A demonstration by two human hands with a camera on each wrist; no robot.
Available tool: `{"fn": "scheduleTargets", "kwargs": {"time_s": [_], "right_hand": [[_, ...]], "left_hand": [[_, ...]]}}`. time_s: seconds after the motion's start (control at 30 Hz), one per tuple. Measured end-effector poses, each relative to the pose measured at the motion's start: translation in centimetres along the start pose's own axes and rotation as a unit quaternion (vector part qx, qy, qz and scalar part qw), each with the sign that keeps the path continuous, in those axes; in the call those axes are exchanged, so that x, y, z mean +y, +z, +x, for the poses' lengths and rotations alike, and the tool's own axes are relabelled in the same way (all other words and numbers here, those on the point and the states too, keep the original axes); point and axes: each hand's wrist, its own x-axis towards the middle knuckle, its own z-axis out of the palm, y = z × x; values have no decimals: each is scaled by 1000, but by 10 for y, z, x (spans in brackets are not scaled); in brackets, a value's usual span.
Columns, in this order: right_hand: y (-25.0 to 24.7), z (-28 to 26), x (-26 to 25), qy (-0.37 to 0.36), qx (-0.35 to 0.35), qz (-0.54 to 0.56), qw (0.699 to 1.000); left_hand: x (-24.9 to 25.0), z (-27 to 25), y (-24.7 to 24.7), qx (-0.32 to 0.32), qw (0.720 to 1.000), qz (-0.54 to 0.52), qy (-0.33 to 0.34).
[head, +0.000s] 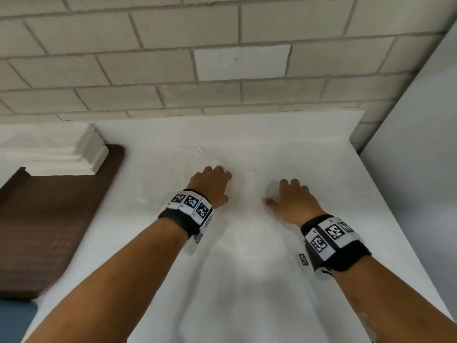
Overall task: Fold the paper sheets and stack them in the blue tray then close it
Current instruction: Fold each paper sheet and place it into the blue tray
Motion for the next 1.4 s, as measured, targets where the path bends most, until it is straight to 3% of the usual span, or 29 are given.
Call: {"fn": "scheduleTargets", "kwargs": {"time_s": [0.07,0.2,0.3,0.33,0.4,0.47,0.53,0.6,0.67,0.7,0.8,0.93,1.0,1.13,1.33,1.4], "right_hand": [[-2,7,-8,12,-7,-24,1000],[-6,16,-13,-10,-13,3,1000],[-12,13,-6,-8,-10,27,1000],[-16,10,-2,-5,1,34,999],[-25,1,6,-7,36,52,998],[-39,-10,16,-45,77,107,990],[-53,-23,24,-126,63,234,962],[-67,-39,19,-195,-5,393,899],[-72,-48,8,-203,-77,495,841],[-70,-48,2,-200,-96,517,826],[-55,-44,-11,-177,-83,528,827],[-33,-42,-22,-129,-3,532,837],[-27,-45,-27,-117,25,525,843],[-28,-56,-41,-128,43,500,856],[-17,-80,-84,-190,-20,514,836],[-14,-85,-97,-178,-30,544,820]], "left_hand": [[2,8,2,-11,1000,20,0],[-1,9,3,37,999,0,5],[-8,-1,-1,119,983,-139,-21],[-13,-4,-6,161,961,-220,-37],[-25,-10,-16,229,891,-386,-70],[-30,-20,-28,257,789,-549,-102],[-27,-28,-33,249,694,-662,-133],[-14,-35,-34,203,655,-714,-141],[5,-42,-33,136,634,-753,-111],[14,-45,-32,112,629,-764,-92],[33,-57,-29,88,608,-786,-64],[36,-65,-15,49,517,-854,-38],[35,-68,-7,55,517,-853,-38],[28,-77,-2,121,562,-817,-50],[13,-105,-5,184,610,-770,-37],[2,-119,-3,223,606,-763,-30]]}}
